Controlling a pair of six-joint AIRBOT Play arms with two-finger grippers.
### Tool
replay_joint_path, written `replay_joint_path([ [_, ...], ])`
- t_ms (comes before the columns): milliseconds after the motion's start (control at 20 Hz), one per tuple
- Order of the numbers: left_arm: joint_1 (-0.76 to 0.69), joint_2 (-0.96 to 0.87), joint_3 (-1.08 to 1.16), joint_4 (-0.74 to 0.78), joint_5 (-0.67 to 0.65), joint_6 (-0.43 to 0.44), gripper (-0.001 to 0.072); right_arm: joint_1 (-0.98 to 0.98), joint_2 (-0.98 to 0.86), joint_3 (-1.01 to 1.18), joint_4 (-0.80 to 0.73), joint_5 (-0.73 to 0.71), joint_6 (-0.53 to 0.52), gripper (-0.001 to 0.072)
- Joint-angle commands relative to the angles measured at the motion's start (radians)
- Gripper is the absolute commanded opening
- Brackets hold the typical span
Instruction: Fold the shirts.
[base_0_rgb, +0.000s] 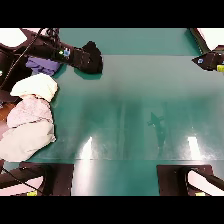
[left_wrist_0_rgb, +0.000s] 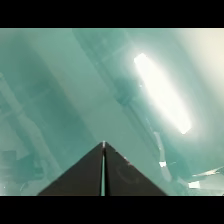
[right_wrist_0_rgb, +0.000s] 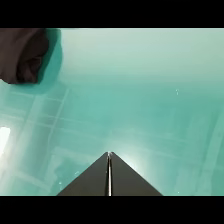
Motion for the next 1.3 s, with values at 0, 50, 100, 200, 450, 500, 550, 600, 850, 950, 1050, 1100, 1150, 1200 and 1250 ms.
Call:
replay_joint_path([
  [0, 0.001, 0.0, -0.002, 0.0, -0.001, 0.0, 0.0027, 0.001, -0.002, 0.0, 0.001, 0.002, 0.0, 0.0012],
  [50, 0.001, 0.0, -0.002, -0.001, 0.0, 0.0, 0.0027, 0.001, -0.005, 0.0, 0.001, 0.002, 0.0, 0.0012],
  [100, 0.001, 0.001, -0.001, -0.001, 0.0, 0.0, 0.0027, 0.001, -0.005, 0.0, 0.0, 0.001, 0.0, 0.0012],
  [200, 0.001, 0.001, -0.002, -0.001, 0.0, 0.0, 0.0027, 0.001, -0.005, 0.0, 0.001, 0.0, 0.0, 0.0012],
  [450, 0.001, 0.001, -0.002, -0.001, 0.0, 0.0, 0.0027, 0.001, -0.005, 0.0, 0.001, 0.0, 0.0, 0.0012],
  [500, 0.001, 0.001, -0.001, -0.001, 0.0, 0.0, 0.0027, 0.001, -0.005, 0.0, 0.001, 0.0, 0.0, 0.0012],
  [550, 0.001, 0.001, -0.002, -0.001, 0.009, 0.0, 0.0027, 0.001, -0.005, 0.0, 0.001, 0.0, 0.0, 0.0013],
  [600, 0.001, 0.001, -0.002, -0.006, 0.025, -0.001, 0.0027, 0.001, -0.005, 0.0, 0.001, 0.0, 0.0, 0.0012],
  [850, 0.001, -0.006, -0.002, 0.117, 0.192, -0.049, 0.0678, 0.001, -0.005, 0.0, 0.008, 0.002, 0.0, 0.0012],
  [950, 0.019, -0.047, -0.002, 0.315, 0.303, -0.181, 0.066, 0.001, -0.005, 0.0, 0.008, 0.003, 0.0, 0.0012],
  [1050, 0.084, -0.135, -0.002, 0.344, 0.354, -0.248, 0.0661, 0.001, -0.005, 0.0, 0.008, 0.004, 0.0, 0.0012],
  [1100, 0.121, -0.187, -0.002, 0.32, 0.359, -0.248, 0.0661, 0.001, -0.005, 0.0, 0.007, 0.004, 0.0, 0.0013],
  [1150, 0.16, -0.249, -0.002, 0.274, 0.359, -0.247, 0.0662, 0.001, -0.005, 0.0, 0.007, 0.003, 0.0, 0.0013],
  [1200, 0.192, -0.309, -0.002, 0.215, 0.362, -0.246, 0.0682, 0.001, -0.005, 0.0, 0.007, 0.003, 0.0, 0.0013],
  [1250, 0.22, -0.374, -0.002, 0.143, 0.373, -0.241, 0.0681, 0.001, -0.005, 0.0, 0.007, 0.003, 0.0, 0.0013],
])
